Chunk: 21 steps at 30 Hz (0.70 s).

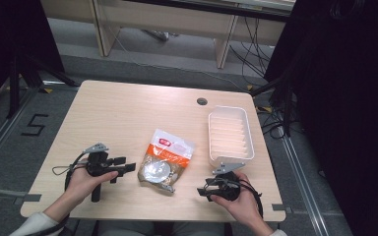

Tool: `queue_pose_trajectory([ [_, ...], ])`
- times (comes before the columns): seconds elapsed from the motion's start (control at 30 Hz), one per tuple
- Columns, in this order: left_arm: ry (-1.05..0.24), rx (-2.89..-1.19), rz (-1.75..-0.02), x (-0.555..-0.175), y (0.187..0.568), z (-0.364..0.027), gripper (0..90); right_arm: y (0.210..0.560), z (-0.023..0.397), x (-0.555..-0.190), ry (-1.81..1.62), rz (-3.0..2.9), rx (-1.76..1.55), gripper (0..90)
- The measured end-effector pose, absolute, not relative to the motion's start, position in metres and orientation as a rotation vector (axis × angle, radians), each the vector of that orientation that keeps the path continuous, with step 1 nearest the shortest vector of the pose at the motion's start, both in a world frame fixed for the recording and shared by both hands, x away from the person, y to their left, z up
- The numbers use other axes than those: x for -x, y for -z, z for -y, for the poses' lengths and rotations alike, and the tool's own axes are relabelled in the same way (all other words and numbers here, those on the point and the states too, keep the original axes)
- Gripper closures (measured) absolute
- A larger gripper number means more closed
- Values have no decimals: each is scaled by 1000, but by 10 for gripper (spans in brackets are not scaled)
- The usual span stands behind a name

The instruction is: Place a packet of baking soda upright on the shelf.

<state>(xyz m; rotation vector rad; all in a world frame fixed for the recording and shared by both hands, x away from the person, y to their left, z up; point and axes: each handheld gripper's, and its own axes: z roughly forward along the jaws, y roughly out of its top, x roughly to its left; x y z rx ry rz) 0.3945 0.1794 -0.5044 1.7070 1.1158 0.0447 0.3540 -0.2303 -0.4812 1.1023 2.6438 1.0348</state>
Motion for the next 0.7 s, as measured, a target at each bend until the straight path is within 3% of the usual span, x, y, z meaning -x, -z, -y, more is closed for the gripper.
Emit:
queue_pose_trajectory([
  [0.7,-24,-1726,-1136,-464,510,-142,422,483,226,-353,-1025,-2655,-1073,462],
])
